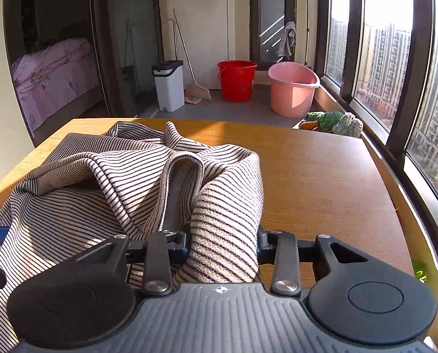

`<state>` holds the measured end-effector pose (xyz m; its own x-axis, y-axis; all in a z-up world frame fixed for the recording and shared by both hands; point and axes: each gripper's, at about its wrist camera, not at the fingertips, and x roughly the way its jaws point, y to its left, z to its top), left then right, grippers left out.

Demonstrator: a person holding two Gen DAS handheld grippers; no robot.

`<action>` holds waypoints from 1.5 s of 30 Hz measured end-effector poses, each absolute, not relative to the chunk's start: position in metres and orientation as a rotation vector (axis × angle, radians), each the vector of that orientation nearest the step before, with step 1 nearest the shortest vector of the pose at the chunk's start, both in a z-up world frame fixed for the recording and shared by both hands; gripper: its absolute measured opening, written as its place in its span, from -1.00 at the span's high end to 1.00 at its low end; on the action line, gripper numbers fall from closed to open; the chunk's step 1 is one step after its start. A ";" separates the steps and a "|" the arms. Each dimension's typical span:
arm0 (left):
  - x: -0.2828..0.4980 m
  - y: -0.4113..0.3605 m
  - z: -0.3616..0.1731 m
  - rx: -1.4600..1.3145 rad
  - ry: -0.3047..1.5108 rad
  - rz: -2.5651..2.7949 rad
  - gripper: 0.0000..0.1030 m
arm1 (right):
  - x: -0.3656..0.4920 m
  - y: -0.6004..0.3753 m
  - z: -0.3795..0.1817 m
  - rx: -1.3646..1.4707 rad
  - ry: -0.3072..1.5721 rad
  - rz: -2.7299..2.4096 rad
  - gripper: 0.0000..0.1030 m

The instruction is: Fold clothes

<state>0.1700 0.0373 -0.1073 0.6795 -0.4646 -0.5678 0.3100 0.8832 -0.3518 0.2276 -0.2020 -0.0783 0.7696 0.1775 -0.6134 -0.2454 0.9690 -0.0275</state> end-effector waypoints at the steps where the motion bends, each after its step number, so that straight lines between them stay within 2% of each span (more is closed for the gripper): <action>1: 0.165 0.039 -0.107 -0.237 0.699 -0.433 -0.98 | 0.220 -0.198 -0.073 -0.169 0.625 0.220 0.51; 3: 0.158 0.040 -0.106 -0.237 0.697 -0.417 -0.98 | 0.212 -0.195 -0.059 -0.245 0.568 0.199 0.64; 6: 0.154 0.038 -0.105 -0.233 0.698 -0.417 -0.99 | 0.218 -0.200 -0.049 -0.274 0.566 0.152 0.64; 10: 0.155 0.040 -0.104 -0.237 0.700 -0.424 -1.00 | 0.233 -0.222 -0.074 -0.281 0.654 0.082 0.64; 12: 0.156 0.041 -0.103 -0.239 0.702 -0.434 -1.00 | 0.235 -0.233 -0.081 -0.239 0.675 0.080 0.61; 15: 0.160 0.050 -0.096 -0.269 0.720 -0.482 -1.00 | 0.225 -0.244 -0.060 -0.115 0.645 0.136 0.56; 18: 0.170 0.054 -0.093 -0.291 0.698 -0.495 -1.00 | 0.216 -0.256 -0.036 0.009 0.582 0.179 0.36; 20: 0.178 0.054 -0.092 -0.294 0.663 -0.480 -1.00 | 0.223 -0.266 -0.028 0.099 0.554 0.166 0.31; 26: 0.203 0.052 -0.092 -0.303 0.557 -0.435 -1.00 | 0.275 -0.255 -0.071 0.127 0.671 0.158 0.23; 27: 0.207 0.052 -0.092 -0.305 0.539 -0.427 -1.00 | 0.278 -0.249 -0.078 0.109 0.688 0.163 0.26; 28: 0.211 0.052 -0.092 -0.306 0.522 -0.419 -1.00 | 0.277 -0.244 -0.080 0.080 0.686 0.166 0.57; 29: 0.215 0.051 -0.092 -0.308 0.504 -0.412 -1.00 | 0.273 -0.235 -0.077 0.020 0.662 0.166 0.75; 31: 0.220 0.053 -0.092 -0.317 0.489 -0.399 -1.00 | 0.258 -0.222 -0.059 -0.113 0.556 0.148 0.86; 33: 0.222 0.056 -0.095 -0.334 0.503 -0.388 -1.00 | 0.247 -0.213 -0.044 -0.276 0.446 0.097 0.86; 35: 0.223 0.059 -0.097 -0.352 0.516 -0.378 -1.00 | 0.251 -0.215 -0.039 -0.366 0.423 0.048 0.86; 40: 0.225 0.065 -0.100 -0.380 0.537 -0.362 -1.00 | 0.274 -0.243 -0.060 -0.421 0.481 -0.104 0.94; 45: 0.224 0.064 -0.100 -0.370 0.538 -0.360 -1.00 | 0.258 -0.282 -0.042 0.077 0.568 0.066 0.90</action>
